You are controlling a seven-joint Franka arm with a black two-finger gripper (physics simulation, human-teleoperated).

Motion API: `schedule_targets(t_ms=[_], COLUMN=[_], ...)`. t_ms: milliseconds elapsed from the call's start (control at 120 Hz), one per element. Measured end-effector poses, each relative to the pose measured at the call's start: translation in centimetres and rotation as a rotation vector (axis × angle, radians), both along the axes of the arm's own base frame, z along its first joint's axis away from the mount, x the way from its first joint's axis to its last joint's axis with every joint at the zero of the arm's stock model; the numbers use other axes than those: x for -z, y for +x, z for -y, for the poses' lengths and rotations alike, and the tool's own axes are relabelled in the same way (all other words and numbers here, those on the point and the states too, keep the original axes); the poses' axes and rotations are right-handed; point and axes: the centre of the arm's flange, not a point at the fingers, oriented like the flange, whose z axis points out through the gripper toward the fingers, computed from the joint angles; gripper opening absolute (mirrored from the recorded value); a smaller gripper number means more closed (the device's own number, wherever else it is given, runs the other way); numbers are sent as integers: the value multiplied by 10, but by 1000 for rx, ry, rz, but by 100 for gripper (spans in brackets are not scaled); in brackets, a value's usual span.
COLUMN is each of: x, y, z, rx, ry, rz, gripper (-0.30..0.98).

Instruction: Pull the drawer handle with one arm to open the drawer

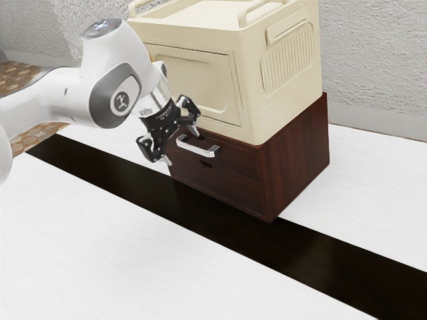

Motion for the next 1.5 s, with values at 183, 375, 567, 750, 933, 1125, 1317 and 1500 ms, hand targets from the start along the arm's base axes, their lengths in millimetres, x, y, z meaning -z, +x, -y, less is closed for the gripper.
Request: schedule_targets(t_ms=[183,375,567,750,933,1125,1317,1500], x=[5,14,15,19,19,20,22,23], y=[3,6,8,8,8,8,4,-1], z=[-2,-2,-2,-10,-11,-10,-12,-14], rx=[10,18,22,13,13,13,11,8], ry=[5,-2,-11,-11,-22,-27,-29,-30], rz=[-1,-4,3,3,7,6,0,-4], gripper=[69,64,52,47,38,22,12,9])
